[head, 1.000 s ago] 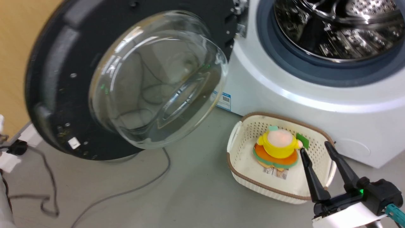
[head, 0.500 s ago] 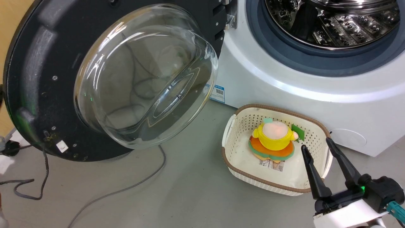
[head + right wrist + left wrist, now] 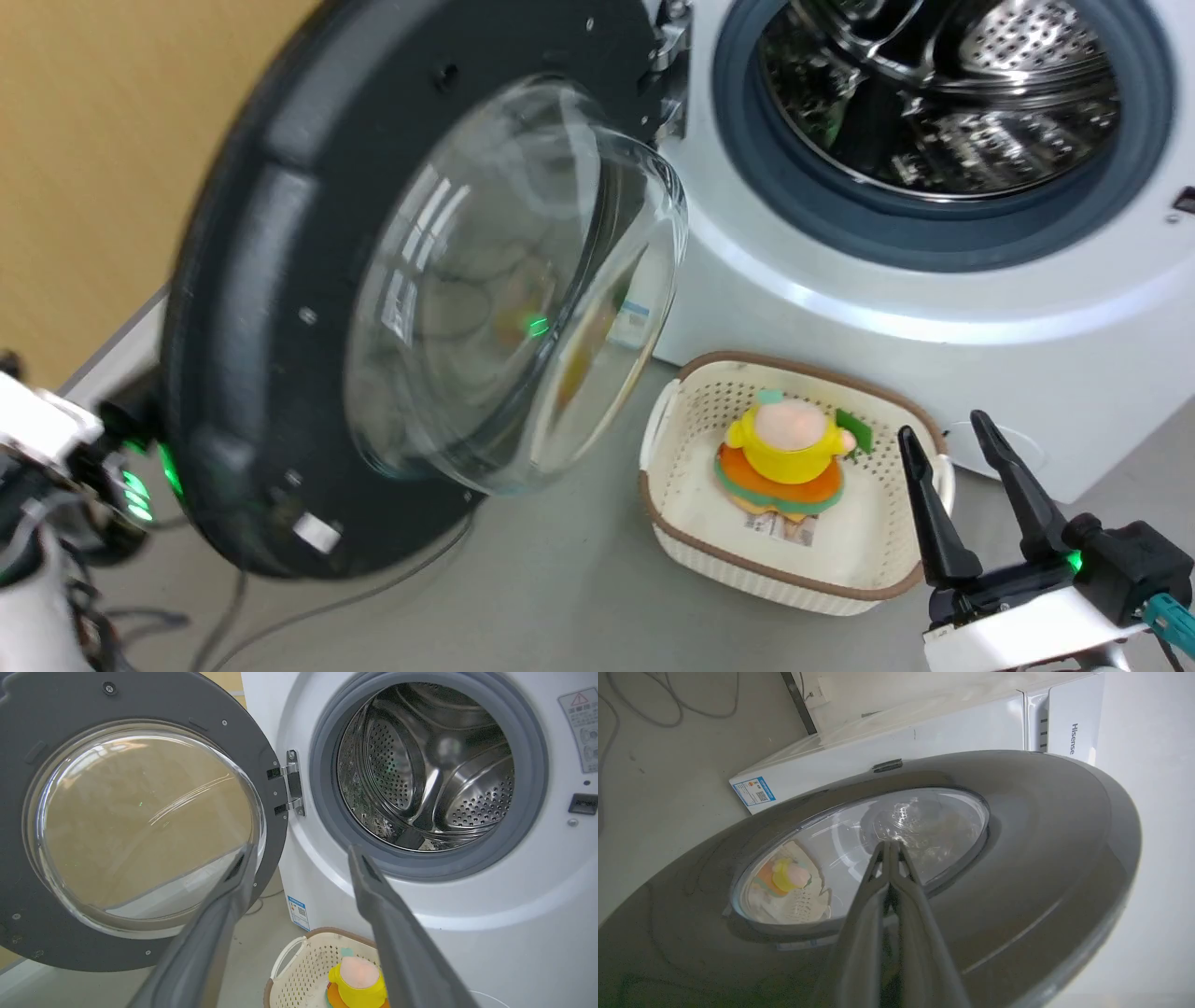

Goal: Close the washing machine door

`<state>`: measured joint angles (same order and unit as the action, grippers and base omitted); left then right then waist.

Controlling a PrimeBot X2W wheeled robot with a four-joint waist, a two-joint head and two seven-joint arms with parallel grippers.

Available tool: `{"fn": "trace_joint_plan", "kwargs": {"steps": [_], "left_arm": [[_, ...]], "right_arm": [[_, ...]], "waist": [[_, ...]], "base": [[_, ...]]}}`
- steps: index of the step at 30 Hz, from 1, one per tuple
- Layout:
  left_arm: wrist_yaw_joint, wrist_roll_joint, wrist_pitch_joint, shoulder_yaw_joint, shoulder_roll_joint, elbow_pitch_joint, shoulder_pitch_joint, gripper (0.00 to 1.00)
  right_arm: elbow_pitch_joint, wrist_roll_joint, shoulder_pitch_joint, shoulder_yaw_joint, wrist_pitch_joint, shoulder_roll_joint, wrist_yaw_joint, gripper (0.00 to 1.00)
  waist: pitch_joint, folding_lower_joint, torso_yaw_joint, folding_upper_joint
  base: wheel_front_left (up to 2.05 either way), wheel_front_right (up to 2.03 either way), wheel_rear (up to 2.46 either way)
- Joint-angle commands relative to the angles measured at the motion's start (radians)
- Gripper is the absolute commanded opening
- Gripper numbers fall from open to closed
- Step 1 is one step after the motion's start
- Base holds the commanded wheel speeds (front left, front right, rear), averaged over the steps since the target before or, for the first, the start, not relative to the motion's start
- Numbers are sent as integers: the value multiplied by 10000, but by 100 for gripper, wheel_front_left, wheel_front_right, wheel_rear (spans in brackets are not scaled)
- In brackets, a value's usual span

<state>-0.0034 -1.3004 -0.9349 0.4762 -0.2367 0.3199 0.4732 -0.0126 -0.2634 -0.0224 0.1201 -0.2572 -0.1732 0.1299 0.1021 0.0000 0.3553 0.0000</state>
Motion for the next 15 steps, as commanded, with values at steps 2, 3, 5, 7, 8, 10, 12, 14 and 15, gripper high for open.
{"fn": "trace_joint_plan", "kwargs": {"steps": [2, 3, 5, 7, 8, 10, 12, 14, 15], "left_arm": [[139, -195, -350, -180, 423, -513, -550, 0], [226, -276, -470, -223, 592, -757, -753, 0], [344, -411, -709, -355, 929, -1276, -1164, 0], [484, -541, -921, -526, 1233, -1809, -1564, 0], [552, -594, -1016, -641, 1357, -2077, -1762, 0], [678, -699, -1169, -920, 1560, -2604, -2154, 0], [824, -784, -1198, -1264, 1711, -3124, -2582, 0], [989, -935, -1119, -1673, 1803, -3621, -3016, 0], [1066, -1034, -1047, -1902, 1828, -3843, -3216, 0]], "right_arm": [[-49, 26, 133, -132, -46, 121, 8, 100], [-73, 30, 178, -154, -46, 144, 8, 100], [-130, 55, 252, -172, -46, 169, 8, 100], [-169, 78, 307, -208, -46, 206, 8, 100], [-182, 86, 324, -241, -46, 222, 8, 100], [-216, 115, 352, -328, -46, 250, 8, 100], [-230, 141, 374, -398, -46, 282, 8, 100], [-220, 153, 392, -462, -46, 284, 8, 100], [-220, 159, 398, -491, -46, 274, 8, 100]], "waist": [[-207, 0, -190, 0], [-264, 0, -239, 0], [-368, 0, -359, 0], [-459, 0, -494, 0], [-495, 0, -567, 0], [-551, 0, -732, 0], [-597, 0, -924, 0], [-599, 0, -1131, 0], [-588, 0, -1242, 0]], "base": [[0, 0, 0], [0, 0, 0], [0, 0, 0], [0, 0, 0], [0, 0, 0], [0, 0, 0], [0, 0, 0], [0, 0, 0], [0, 0, 0]]}}
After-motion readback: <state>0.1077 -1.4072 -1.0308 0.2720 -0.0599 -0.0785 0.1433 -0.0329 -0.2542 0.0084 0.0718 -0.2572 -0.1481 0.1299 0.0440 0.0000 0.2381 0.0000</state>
